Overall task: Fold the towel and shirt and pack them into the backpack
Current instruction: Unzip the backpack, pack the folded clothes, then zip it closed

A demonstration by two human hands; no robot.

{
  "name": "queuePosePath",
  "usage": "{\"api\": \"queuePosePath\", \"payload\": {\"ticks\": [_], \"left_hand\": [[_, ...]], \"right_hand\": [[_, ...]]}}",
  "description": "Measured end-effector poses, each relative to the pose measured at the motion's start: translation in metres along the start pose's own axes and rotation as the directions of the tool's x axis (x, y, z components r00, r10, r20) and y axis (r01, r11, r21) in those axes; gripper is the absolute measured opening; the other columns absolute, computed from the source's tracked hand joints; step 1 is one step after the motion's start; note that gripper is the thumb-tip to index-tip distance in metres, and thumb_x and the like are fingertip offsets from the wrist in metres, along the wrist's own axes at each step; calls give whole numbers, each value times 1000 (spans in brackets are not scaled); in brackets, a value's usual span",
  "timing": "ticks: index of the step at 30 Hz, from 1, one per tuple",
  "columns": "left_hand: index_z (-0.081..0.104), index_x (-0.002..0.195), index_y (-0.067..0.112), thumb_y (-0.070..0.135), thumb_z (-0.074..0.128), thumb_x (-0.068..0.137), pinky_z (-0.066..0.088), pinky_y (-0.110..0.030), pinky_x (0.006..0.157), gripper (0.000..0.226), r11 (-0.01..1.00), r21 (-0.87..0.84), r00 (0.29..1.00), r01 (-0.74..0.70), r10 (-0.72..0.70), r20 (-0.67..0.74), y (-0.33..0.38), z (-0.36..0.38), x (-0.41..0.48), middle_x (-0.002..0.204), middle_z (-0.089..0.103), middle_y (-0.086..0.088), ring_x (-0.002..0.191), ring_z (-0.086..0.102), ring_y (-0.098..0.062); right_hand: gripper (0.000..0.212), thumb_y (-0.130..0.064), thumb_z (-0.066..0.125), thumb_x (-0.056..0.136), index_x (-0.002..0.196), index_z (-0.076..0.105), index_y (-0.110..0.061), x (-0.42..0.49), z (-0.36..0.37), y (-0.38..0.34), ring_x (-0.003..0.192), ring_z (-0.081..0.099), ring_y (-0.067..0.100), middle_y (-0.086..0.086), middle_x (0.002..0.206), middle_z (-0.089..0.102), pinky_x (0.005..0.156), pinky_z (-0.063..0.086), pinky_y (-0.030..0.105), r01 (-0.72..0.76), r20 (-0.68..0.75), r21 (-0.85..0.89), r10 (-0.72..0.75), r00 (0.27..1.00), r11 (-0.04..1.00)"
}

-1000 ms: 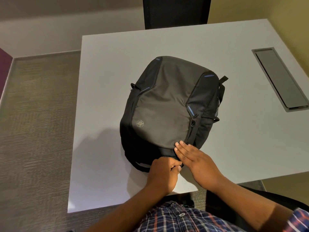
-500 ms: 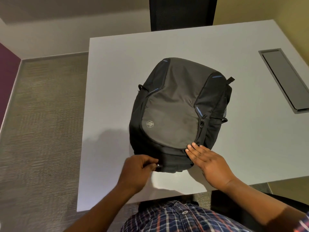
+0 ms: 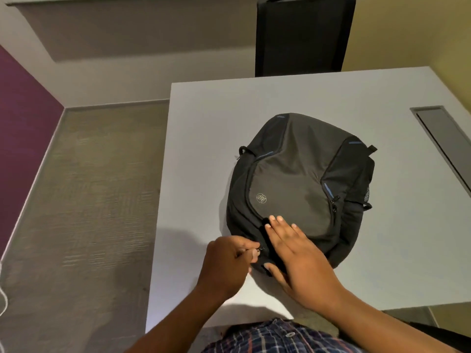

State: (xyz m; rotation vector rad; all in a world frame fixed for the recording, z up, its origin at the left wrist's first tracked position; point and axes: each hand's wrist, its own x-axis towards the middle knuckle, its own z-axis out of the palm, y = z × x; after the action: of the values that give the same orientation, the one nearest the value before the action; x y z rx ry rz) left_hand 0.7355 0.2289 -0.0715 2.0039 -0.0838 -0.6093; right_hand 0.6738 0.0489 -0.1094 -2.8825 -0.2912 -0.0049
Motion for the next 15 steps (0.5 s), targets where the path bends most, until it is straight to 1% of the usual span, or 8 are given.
{"api": "queuePosePath", "payload": {"ticks": [1,3,5,7,8,11,13,15], "left_hand": [[77,96,17,4,65,87,59,-25,68,20,999,-43,1000,-2,3,13,5,-1,-2,78,75,7,74,72,-3],[76,97,13,1,64,88,59,-24,66,19,992,-122,1000,-10,12,15,15,-4,-6,80,75,2,76,72,-6],[76,94,13,0,64,87,58,-23,65,19,984,-180,1000,-5,5,3,19,-11,-8,80,75,1,76,72,-9],[76,92,14,0,65,88,57,-21,66,19,978,-209,1000,4,0,18,21,-18,-9,77,75,4,76,72,-8],[76,92,14,0,64,88,56,-19,66,19,978,-211,1000,1,6,31,21,-20,-9,74,74,7,75,71,-6],[76,89,17,0,66,87,55,-18,66,20,980,-196,998,-42,50,33,25,-27,-12,64,71,14,69,68,-2],[75,82,23,0,68,86,57,-20,67,25,979,-193,998,-63,67,13,27,-34,-12,65,71,12,69,69,-4],[73,78,27,-1,69,85,58,-21,68,29,976,-207,997,-73,73,-8,28,-44,-9,69,73,6,72,71,-9]], "right_hand": [[66,-36,56,94,150,35,-9,9,2,-5,149,24,20,8,160,27,119,17,35,-8,-9,-3,8,1000,1000],[62,-19,60,89,147,41,-5,20,2,-9,144,33,23,13,155,35,118,16,33,-34,-16,-12,34,999,999],[55,-9,47,86,141,48,-2,23,0,-12,138,43,26,16,149,45,117,16,30,-47,-28,-22,46,999,999],[58,-8,36,83,138,52,-2,24,-4,-15,135,48,26,16,145,50,116,17,29,-42,-39,-12,41,998,999],[58,-7,37,82,138,52,-3,24,-5,-16,134,49,25,14,145,50,116,18,28,-38,-48,-7,38,998,999],[65,0,55,75,139,52,-8,22,-13,-21,132,51,18,8,144,52,115,21,24,-55,-59,33,57,997,998],[68,1,59,72,139,54,-10,21,-25,-25,130,53,15,5,142,55,112,27,21,-60,-53,68,64,997,996],[63,-5,43,76,137,56,-11,18,-35,-28,128,54,13,3,140,57,109,31,20,-57,-54,73,60,997,996]]}}
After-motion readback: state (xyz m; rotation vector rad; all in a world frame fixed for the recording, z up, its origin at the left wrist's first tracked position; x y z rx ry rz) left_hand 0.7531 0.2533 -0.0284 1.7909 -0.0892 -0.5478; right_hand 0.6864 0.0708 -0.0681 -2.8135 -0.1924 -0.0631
